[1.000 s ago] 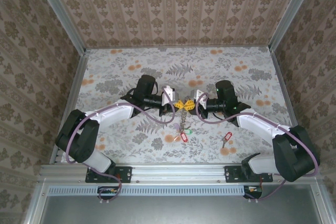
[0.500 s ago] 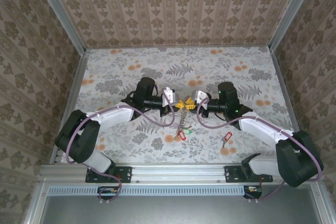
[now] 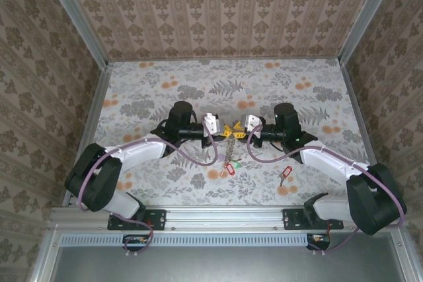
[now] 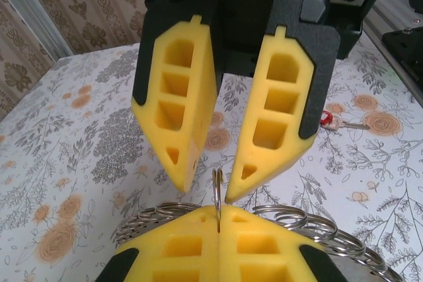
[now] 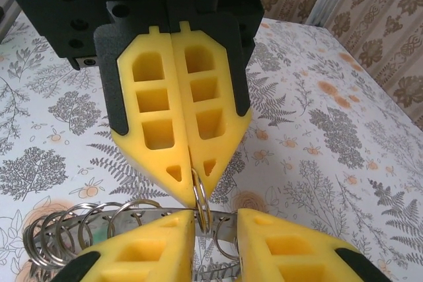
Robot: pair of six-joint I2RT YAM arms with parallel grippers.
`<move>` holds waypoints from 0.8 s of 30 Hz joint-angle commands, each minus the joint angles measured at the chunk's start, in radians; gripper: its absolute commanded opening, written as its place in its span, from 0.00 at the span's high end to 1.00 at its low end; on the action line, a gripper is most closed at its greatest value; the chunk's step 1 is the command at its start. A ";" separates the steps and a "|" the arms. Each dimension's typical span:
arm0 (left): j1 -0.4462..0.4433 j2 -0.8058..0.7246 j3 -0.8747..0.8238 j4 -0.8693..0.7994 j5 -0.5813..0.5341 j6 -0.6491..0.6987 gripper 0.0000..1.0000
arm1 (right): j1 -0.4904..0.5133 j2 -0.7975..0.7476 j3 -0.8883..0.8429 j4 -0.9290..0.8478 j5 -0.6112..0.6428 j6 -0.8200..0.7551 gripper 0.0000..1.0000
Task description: Put the keys on the keyring
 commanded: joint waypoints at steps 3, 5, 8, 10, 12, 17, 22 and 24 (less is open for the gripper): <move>-0.009 -0.038 -0.013 0.058 0.004 -0.006 1.00 | 0.002 0.009 -0.002 0.046 -0.017 -0.001 0.85; -0.010 -0.040 -0.016 0.057 0.002 -0.007 1.00 | 0.002 0.011 0.004 0.054 -0.021 0.007 0.92; -0.008 -0.039 -0.020 0.062 -0.001 -0.008 1.00 | 0.002 0.011 0.011 0.043 -0.014 -0.001 0.98; -0.008 -0.038 -0.016 0.052 0.001 -0.009 1.00 | 0.002 0.009 0.015 0.033 -0.009 -0.008 1.00; -0.008 -0.038 -0.010 0.030 0.000 -0.001 0.98 | 0.003 0.008 0.025 0.009 -0.013 -0.022 1.00; -0.008 -0.036 0.009 -0.017 0.000 0.018 0.86 | 0.007 0.006 0.049 -0.049 -0.026 -0.046 1.00; -0.009 -0.031 0.026 -0.035 -0.001 0.025 0.83 | 0.012 0.006 0.063 -0.078 -0.029 -0.049 1.00; -0.010 -0.028 0.034 -0.050 -0.006 0.030 0.82 | 0.014 0.007 0.070 -0.092 -0.023 -0.050 1.00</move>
